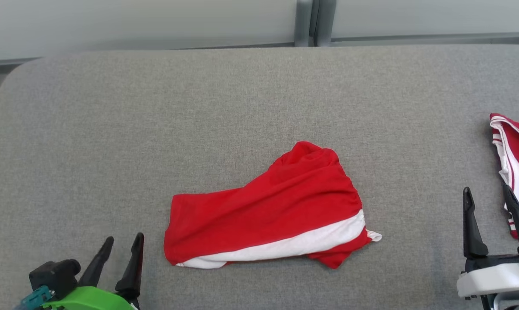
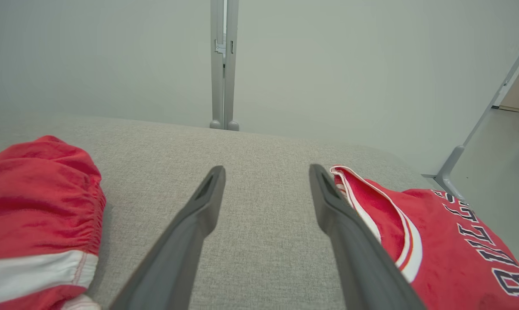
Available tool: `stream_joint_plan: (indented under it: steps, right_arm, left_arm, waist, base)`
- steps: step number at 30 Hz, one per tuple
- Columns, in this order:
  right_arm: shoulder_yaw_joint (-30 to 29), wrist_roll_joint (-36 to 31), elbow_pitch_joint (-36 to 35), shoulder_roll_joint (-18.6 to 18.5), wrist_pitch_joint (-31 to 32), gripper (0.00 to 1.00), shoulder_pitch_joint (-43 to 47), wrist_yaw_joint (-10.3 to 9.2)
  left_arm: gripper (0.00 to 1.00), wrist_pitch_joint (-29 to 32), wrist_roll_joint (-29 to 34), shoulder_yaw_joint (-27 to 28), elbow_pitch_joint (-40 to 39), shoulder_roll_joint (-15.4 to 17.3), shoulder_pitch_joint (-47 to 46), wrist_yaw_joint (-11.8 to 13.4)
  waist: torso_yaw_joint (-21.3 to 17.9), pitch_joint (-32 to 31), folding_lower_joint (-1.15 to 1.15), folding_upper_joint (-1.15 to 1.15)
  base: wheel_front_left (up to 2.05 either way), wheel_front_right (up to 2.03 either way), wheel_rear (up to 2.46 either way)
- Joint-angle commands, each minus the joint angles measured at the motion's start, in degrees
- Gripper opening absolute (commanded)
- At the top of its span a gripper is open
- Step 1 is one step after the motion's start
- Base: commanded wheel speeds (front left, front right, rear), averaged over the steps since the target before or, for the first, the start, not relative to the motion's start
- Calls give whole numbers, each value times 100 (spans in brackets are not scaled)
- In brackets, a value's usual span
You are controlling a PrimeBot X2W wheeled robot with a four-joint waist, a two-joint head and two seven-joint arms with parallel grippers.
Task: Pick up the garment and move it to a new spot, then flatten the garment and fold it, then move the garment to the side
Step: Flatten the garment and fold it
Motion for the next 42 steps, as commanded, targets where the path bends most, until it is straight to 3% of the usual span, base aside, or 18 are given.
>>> stream_joint_plan:
  steps: [1,4,11,18,23,29,39,42]
  right_arm:
    - [-47,52,-57,-9,-14,100,164,-8]
    - [-41,84,-79,24,-14,100,328,-8]
    - [189,142,7,35,-14,100,591,-8]
    - [203,224,170,92,-14,100,648,-8]
    - [100,226,248,135,-14,100,611,-8]
    - [119,210,300,153,-14,100,575,-8]
    - [136,210,313,171,-14,100,528,-8]
    - [381,501,437,180,-14,100,481,-8]
  left_arm:
    - [100,-37,365,393,20,-226,218,68]
    - [100,-35,1177,1052,38,-683,652,-9]
    - [100,-34,2773,2279,206,-1358,1245,-462]
    - [100,-34,3629,3108,447,-1947,1477,-1243]
    - [100,-35,4062,3325,608,-2251,1422,-1710]
    - [100,-35,4301,3506,754,-2477,1378,-1880]
    - [100,-35,4416,3532,830,-2453,1362,-1921]
    - [100,-35,4327,3484,866,-2450,1359,-1922]
  waist:
    - [69,-330,0,36]
    - [103,-523,0,36]
    - [145,-914,0,36]
    - [147,-1060,0,36]
    - [121,-1070,0,36]
    - [61,-1072,0,36]
    - [51,-1024,0,36]
    - [64,-968,0,36]
  base:
    - [0,0,0]
    - [0,0,0]
    - [0,0,0]
    - [0,0,0]
    - [0,0,0]
    - [0,0,0]
    - [0,0,0]
    - [0,0,0]
